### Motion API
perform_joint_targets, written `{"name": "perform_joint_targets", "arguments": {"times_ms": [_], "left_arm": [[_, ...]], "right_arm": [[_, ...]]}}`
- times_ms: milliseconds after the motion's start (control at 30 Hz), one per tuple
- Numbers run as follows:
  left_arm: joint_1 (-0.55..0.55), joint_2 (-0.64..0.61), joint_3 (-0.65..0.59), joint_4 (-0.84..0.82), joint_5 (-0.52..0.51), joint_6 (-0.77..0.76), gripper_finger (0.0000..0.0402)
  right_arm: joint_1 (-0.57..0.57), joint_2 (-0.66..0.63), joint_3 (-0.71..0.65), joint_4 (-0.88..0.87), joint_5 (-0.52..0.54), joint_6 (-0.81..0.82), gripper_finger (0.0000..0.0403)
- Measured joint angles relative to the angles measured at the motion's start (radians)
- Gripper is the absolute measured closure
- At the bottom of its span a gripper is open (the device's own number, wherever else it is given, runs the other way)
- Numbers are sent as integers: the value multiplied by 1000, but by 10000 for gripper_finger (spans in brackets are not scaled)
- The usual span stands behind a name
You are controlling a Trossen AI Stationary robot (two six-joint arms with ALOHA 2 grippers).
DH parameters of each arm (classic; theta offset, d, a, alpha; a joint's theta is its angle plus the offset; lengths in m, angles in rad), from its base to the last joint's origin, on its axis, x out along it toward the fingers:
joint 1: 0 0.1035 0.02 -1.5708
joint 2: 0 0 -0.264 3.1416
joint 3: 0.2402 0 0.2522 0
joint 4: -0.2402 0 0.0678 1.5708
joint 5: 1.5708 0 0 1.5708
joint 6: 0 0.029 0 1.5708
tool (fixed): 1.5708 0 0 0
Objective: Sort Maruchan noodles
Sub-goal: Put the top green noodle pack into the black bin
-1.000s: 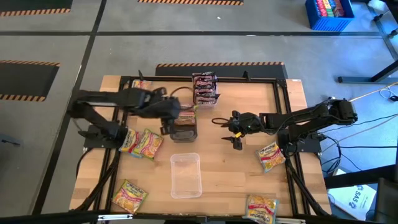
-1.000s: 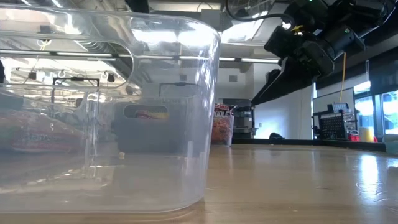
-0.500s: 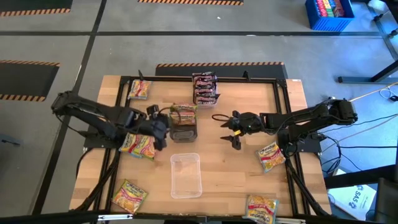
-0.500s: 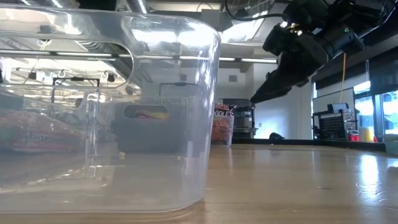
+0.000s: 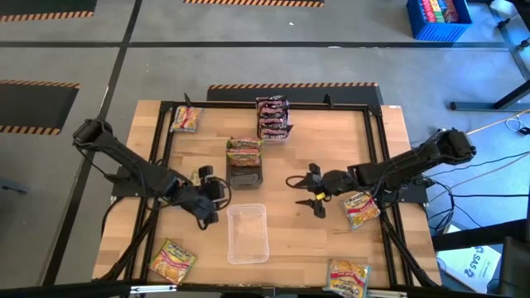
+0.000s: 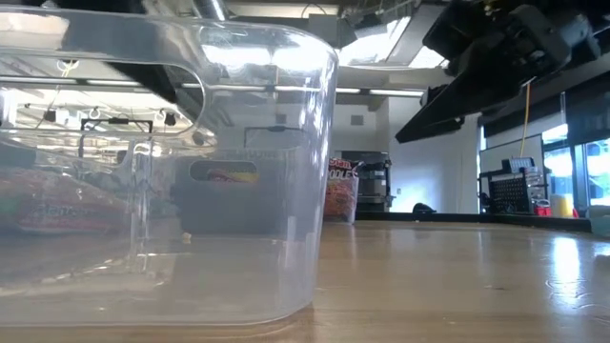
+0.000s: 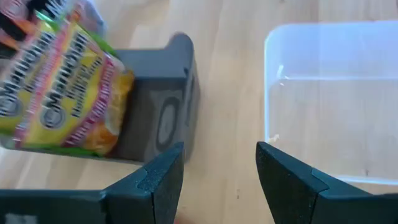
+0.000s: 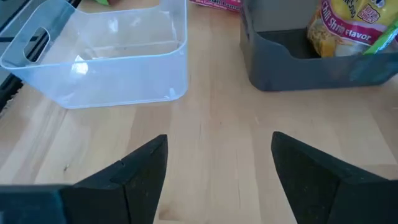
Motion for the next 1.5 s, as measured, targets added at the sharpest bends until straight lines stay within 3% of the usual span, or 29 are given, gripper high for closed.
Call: {"name": "perform_joint_targets", "arguments": {"times_ms": [167, 400, 467, 700, 967, 1233, 1500], "left_arm": [[7, 0, -53, 109, -3, -4, 209], [-17, -1, -55, 122, -6, -31, 209], [-29, -11, -30, 44, 4, -119, 209], [-47, -46, 165, -465, 14, -448, 214], [-4, -86, 154, -693, 148, -656, 214], [145, -242, 26, -695, 248, -653, 214], [275, -364, -91, -570, 380, -623, 214]], "right_arm": [[43, 0, 0, 0, 71, 35, 134], [62, 0, 0, 0, 75, 51, 134], [62, 0, 0, 0, 73, 54, 134], [60, 0, 0, 0, 74, 61, 134], [60, 9, 0, 0, 73, 69, 134], [60, 70, 0, 0, 72, 89, 134], [60, 93, 0, 37, 74, 83, 134]]}}
